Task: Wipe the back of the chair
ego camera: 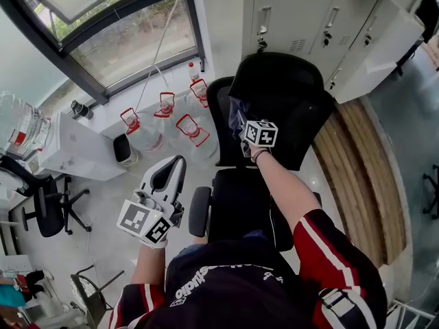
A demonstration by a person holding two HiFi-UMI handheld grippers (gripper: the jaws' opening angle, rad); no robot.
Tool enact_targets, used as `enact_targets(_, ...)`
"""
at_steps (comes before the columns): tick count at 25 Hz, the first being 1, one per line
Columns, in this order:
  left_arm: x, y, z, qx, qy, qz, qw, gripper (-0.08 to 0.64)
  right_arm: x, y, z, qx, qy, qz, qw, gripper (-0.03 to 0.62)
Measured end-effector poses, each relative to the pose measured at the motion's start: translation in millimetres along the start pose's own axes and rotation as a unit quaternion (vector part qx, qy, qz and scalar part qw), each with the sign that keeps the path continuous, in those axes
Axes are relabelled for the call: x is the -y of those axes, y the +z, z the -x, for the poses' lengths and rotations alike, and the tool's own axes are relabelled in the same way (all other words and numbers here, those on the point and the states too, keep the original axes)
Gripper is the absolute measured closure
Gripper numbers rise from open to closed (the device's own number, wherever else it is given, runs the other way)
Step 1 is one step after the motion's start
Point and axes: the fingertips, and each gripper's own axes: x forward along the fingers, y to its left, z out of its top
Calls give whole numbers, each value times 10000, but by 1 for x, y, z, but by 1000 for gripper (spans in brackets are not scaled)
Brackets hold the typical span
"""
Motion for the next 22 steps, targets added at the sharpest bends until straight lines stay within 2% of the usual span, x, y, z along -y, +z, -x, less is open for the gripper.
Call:
enact_targets(12,67,-6,-32,-39,-290,-173,9994,535,99,21,72,273,-506,-105,9983,534)
enact_targets(22,111,-14,-66,-18,-553,-113,9984,535,190,41,141,422,-971,-12,9944,534)
